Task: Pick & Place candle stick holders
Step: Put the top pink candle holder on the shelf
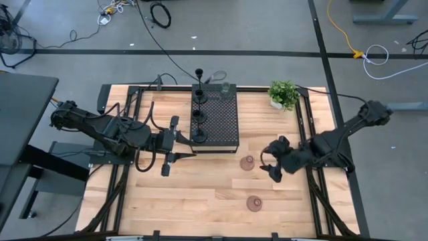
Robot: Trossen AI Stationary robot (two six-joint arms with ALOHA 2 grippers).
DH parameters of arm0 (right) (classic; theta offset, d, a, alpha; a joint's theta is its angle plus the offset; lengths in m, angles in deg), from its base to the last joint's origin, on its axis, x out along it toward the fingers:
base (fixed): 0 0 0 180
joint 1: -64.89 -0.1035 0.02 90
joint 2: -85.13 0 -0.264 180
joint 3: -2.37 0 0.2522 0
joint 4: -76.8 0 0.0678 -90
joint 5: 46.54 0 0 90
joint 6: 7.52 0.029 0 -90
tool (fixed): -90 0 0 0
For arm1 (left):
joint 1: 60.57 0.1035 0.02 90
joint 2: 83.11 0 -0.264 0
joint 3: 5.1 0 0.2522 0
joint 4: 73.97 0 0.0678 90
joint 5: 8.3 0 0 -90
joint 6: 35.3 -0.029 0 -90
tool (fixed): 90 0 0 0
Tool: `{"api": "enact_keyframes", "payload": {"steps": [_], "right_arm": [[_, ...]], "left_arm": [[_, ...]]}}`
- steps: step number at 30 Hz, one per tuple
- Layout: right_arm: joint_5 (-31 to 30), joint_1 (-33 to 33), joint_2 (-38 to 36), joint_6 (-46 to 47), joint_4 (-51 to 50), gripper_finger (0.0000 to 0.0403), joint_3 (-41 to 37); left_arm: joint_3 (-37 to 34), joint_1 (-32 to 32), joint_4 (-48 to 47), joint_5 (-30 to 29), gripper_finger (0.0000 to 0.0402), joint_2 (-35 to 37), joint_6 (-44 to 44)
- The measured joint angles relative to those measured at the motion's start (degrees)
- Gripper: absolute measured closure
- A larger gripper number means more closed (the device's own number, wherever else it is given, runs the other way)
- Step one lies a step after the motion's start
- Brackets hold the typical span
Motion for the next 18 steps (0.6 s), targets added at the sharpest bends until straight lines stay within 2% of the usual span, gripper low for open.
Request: {"api": "enact_keyframes", "payload": {"steps": [9,13,18], "right_arm": [[-13.1,-7.9,7.6,11.8,2.2,0.0046,-3.8],[-17.0,-9.5,10.3,17.5,6.9,0.0046,-7.6],[-20.7,-10.3,12.6,19.6,14.3,0.0046,-11.5]], "left_arm": [[0.0,0.0,0.9,0.0,0.0264,0.0,0.0],[0.0,0.0,1.1,0.0,0.0264,0.0,0.0],[0.0,0.0,1.3,0.0,0.0264,0.0,0.0]]}}
